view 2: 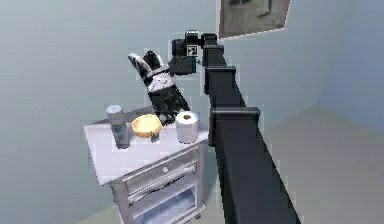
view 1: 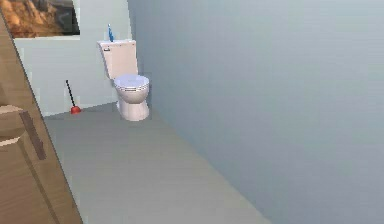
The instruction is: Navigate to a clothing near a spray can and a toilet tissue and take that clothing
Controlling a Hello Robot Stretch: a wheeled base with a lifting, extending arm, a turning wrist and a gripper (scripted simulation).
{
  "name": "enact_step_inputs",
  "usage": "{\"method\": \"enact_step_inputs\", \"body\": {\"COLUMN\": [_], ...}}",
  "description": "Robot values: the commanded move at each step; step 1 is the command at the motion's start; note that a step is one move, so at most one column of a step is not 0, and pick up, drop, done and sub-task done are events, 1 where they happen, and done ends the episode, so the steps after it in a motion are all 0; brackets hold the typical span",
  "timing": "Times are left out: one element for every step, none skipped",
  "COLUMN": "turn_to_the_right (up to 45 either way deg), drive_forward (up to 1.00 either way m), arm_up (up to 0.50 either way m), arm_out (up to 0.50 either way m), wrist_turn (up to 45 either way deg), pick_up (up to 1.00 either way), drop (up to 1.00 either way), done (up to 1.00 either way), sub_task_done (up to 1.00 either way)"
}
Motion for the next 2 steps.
{"method": "enact_step_inputs", "body": {"turn_to_the_right": [0.0,0.0], "drive_forward": [0.00,0.00], "arm_up": [-0.28,0.00], "arm_out": [0.00,0.00], "wrist_turn": [0.0,0.0], "pick_up": [0.00,1.00], "drop": [0.00,0.00], "done": [0.00,0.00], "sub_task_done": [0.00,0.00]}}
